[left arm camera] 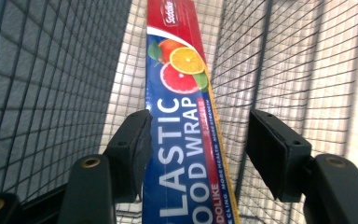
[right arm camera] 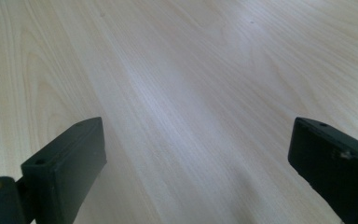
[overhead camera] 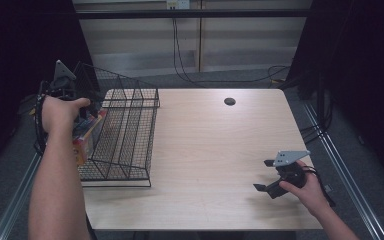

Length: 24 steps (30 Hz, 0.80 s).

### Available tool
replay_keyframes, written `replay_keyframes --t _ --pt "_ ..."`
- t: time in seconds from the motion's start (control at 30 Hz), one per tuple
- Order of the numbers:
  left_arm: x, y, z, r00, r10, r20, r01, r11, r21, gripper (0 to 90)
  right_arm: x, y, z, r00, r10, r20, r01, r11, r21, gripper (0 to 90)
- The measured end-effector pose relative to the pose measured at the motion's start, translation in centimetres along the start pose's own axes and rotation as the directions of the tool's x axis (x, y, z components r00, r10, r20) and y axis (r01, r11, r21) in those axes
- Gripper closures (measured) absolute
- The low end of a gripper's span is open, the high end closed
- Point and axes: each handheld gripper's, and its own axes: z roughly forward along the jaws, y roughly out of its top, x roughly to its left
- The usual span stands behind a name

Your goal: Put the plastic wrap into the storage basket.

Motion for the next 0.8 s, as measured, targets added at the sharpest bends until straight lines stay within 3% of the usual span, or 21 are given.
replay_keyframes --t 0.03,0.2,0.5,0.8 --pt "-0.3 -0.1 -0.3 1.0 0.006 -0.001 -0.006 0.9997 -0.023 37.8 0.0 0.0 0.0 1.0 -0.001 0.0 0.001 1.0 0.0 3.8" --pt "-1.2 -0.3 -0.6 0.9994 0.013 0.034 -0.012 0.9995 -0.029 34.6 0.1 0.0 0.0 1.0 -0.001 0.002 0.001 1.0 0.0 3.8" --pt "-3.1 -0.5 -1.4 0.9954 0.067 0.068 -0.063 0.9965 -0.055 27.6 0.0 0.0 -0.2 1.0 0.001 0.006 -0.001 1.0 -0.002 3.8" --pt "-3.9 -0.9 -1.4 0.993 0.067 0.097 -0.059 0.9949 -0.082 23.5 0.0 0.1 -0.4 1.0 0.002 0.0 -0.002 1.0 -0.013 3.8"
